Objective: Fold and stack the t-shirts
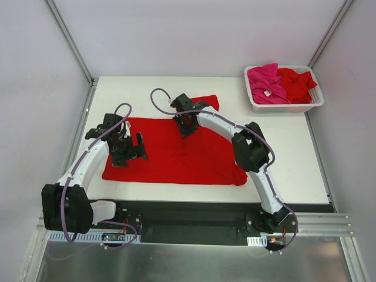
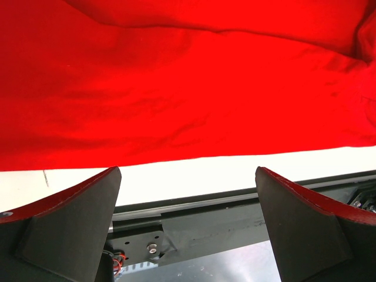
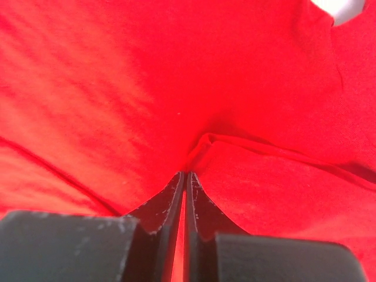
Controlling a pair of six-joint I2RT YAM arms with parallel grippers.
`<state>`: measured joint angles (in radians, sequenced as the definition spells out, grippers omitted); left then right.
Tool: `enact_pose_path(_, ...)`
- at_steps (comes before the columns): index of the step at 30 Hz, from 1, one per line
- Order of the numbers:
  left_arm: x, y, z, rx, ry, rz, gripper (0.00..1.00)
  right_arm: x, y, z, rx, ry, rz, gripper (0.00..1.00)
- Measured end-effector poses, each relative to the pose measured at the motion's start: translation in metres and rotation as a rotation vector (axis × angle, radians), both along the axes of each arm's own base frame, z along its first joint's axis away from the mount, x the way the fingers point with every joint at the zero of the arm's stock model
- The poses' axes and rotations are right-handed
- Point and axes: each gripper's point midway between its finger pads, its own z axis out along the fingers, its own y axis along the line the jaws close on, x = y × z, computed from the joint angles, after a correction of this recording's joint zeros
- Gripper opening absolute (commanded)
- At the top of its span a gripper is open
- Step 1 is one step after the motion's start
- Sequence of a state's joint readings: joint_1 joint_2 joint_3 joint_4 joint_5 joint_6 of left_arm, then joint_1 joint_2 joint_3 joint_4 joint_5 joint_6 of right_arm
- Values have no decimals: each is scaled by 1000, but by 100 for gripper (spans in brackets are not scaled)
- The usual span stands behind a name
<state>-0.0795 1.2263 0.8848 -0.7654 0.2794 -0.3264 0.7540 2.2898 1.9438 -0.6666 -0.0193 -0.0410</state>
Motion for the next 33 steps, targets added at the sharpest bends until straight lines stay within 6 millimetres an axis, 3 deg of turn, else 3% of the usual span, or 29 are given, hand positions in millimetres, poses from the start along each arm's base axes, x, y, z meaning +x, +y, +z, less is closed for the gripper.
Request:
enact_pose_path(8,0,0,0,0,-1,0,99,-2,8,12,12,-25,25,8)
enact_pose_path(10,0,0,1,0,-4,0,99,-3,8,12,11,-25,28,16)
enact_pose_path(11,0,0,1,-1,-5,0,99,-3,8,12,10,-26,29,71)
enact_pose_path(12,0,0,1,-1,-6,0,99,-3,8,13,9,-25,30,96)
enact_pose_path(18,0,0,3,-2,-12,0,99,6,-2,15,-43,-73,7,96)
enact_pose_path(22,0,0,4,-3,-18,1,99,10,-24,25,-92,-111,-40,96)
enact_pose_path(26,0,0,5,-4,-24,3,99,18,-61,35,-95,-103,-125,96)
enact_pose_path(33,4,0,7,2,-23,-2,99,51,-134,30,-118,-53,-296,96)
